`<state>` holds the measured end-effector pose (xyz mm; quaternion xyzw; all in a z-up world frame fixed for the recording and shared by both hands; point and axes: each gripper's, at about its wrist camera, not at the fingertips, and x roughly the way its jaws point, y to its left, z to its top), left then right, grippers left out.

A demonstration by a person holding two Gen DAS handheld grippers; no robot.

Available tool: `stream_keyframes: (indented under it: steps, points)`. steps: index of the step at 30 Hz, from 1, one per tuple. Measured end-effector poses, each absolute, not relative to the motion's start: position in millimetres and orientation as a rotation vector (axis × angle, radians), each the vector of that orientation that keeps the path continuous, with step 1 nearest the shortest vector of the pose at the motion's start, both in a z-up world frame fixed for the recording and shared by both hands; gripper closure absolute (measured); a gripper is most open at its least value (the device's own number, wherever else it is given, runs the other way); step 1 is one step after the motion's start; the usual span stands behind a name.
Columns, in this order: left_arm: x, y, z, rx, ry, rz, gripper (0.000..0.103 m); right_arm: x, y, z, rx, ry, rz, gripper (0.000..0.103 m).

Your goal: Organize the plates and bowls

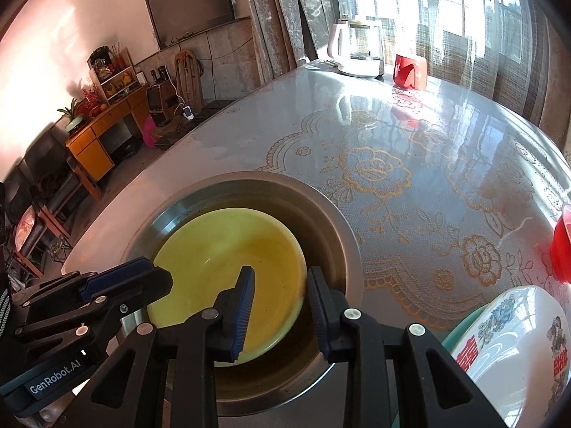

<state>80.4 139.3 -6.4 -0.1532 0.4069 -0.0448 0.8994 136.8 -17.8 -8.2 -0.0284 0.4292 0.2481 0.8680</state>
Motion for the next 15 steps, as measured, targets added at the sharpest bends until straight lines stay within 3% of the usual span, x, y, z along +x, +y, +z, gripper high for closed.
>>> stream_keyframes:
  steps: [15]
  points:
    - [65,129,3,-0.202,0.783,-0.005,0.075,122,-40,8,0.043,0.853,0.512,0.067]
